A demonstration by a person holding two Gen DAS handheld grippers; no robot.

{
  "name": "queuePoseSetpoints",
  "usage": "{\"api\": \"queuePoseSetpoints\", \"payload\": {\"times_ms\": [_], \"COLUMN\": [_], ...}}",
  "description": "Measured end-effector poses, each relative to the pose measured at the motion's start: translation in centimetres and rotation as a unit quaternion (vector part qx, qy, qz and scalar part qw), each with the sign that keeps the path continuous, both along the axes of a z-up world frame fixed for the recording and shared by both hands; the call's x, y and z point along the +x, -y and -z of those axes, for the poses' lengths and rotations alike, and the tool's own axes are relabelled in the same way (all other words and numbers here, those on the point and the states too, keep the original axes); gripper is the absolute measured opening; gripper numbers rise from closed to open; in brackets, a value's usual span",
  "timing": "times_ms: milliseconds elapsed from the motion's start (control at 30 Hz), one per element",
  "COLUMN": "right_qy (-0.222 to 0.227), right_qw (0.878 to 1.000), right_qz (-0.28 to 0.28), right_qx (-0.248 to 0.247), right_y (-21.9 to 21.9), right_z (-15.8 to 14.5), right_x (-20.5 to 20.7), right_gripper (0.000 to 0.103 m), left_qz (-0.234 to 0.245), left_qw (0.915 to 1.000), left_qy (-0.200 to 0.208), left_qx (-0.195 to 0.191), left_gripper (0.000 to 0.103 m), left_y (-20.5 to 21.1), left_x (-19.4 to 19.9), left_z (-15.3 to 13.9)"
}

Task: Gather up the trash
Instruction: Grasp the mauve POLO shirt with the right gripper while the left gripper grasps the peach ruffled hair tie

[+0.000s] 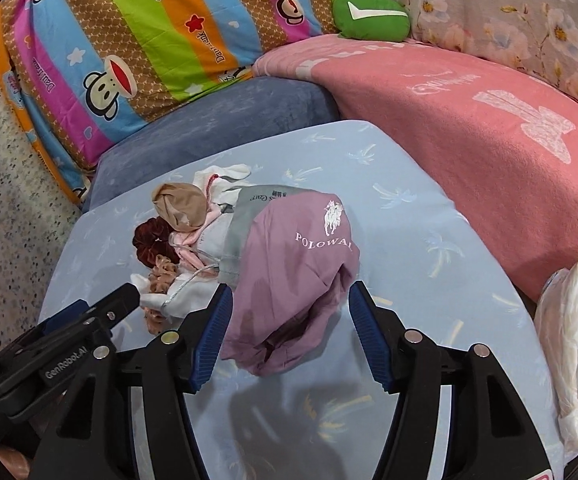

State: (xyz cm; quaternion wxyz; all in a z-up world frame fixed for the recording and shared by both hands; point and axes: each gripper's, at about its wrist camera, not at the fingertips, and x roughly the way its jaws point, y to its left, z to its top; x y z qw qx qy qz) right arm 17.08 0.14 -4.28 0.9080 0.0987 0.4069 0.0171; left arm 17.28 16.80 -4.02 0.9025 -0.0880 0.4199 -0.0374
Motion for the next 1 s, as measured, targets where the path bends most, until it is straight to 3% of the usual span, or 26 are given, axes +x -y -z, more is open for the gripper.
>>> {"api": "queuePoseSetpoints", "payload": {"times_ms": [167, 300, 367, 533, 633, 867, 1000], "right_qy": [-0.017, -0.026, -0.03, -0.046, -0.052, -0.051, -0.05], "right_qw": [1.0, 1.0, 1.0, 0.999, 0.999, 0.999, 0.999], "right_qz": [0.005, 0.007, 0.005, -0.002, -0.004, -0.003, -0.004], "right_qx": [0.001, 0.004, 0.006, 0.013, 0.017, 0.019, 0.019], "right_y": [0.2, 0.2, 0.2, -0.1, -0.3, -0.3, -0.4], "right_z": [1.4, 2.4, 2.7, 3.7, 4.1, 4.2, 4.0], "right_x": [1.1, 1.5, 1.7, 1.9, 2.0, 1.8, 2.0], "right_gripper": [0.061, 0.059, 0.054, 0.027, 0.02, 0.018, 0.018], "left_qz": [0.006, 0.018, 0.019, 0.025, 0.025, 0.019, 0.006], "left_qw": [0.9999, 0.9998, 0.9996, 0.9992, 0.999, 0.9974, 0.9986], "left_qy": [-0.003, -0.008, -0.014, -0.028, -0.035, -0.024, -0.035], "left_qx": [-0.008, 0.009, 0.013, 0.011, -0.013, -0.065, -0.041], "left_gripper": [0.081, 0.081, 0.081, 0.078, 0.074, 0.072, 0.068], "left_y": [-0.8, -1.1, -1.4, -1.7, -2.1, -3.2, -2.7], "left_x": [0.0, -0.5, -0.5, 0.1, 0.6, 1.1, 2.2], "left_z": [0.7, 1.8, 2.5, 4.0, 4.3, 3.5, 3.7]}}
